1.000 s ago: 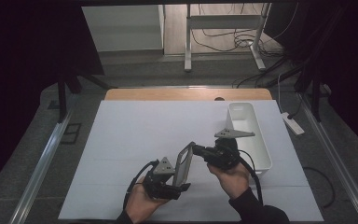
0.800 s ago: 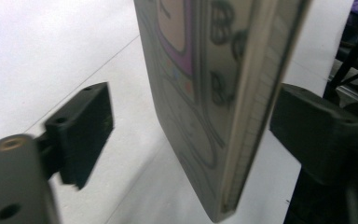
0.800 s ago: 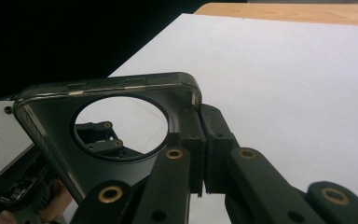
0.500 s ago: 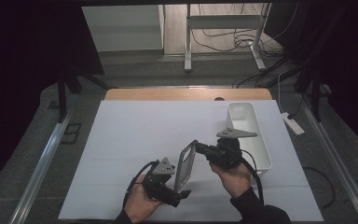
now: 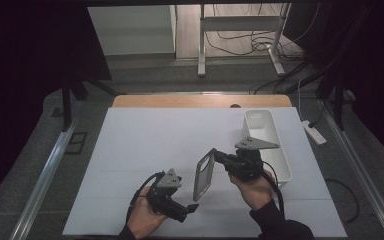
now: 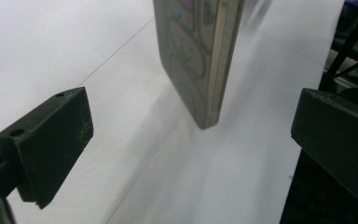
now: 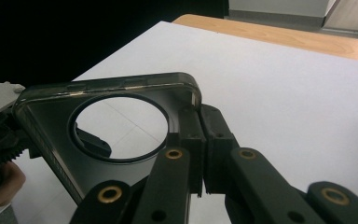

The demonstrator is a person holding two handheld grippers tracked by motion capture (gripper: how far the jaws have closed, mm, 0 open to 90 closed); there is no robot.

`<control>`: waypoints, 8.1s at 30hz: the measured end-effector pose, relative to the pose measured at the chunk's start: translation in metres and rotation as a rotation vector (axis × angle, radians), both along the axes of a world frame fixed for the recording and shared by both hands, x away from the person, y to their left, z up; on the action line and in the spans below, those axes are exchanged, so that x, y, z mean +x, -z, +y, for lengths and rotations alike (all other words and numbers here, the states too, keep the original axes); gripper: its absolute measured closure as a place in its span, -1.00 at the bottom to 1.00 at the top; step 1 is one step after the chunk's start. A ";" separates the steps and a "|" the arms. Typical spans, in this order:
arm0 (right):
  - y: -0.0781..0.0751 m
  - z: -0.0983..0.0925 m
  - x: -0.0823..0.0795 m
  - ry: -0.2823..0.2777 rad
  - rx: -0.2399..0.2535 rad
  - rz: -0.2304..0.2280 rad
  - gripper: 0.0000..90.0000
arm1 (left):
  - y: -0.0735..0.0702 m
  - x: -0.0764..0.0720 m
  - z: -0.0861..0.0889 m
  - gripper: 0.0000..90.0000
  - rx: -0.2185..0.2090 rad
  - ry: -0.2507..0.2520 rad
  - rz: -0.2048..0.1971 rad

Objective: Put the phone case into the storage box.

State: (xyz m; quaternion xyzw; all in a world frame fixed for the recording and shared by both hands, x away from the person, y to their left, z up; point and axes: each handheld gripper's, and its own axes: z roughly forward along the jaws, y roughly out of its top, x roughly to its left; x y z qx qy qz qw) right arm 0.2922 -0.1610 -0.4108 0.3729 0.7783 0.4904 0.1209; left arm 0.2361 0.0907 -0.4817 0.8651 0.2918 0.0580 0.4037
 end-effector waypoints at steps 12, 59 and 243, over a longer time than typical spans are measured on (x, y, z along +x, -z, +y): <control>-0.003 -0.004 0.000 0.032 -0.009 -0.034 0.97 | -0.001 -0.005 0.018 -1.00 -0.002 -0.032 -0.016; -0.037 -0.029 0.018 0.134 0.001 -0.100 0.97 | 0.008 -0.039 0.110 -1.00 -0.041 -0.207 0.037; 0.000 -0.087 0.184 0.842 -0.235 -0.115 0.97 | 0.015 -0.058 0.152 -1.00 0.063 -0.356 0.016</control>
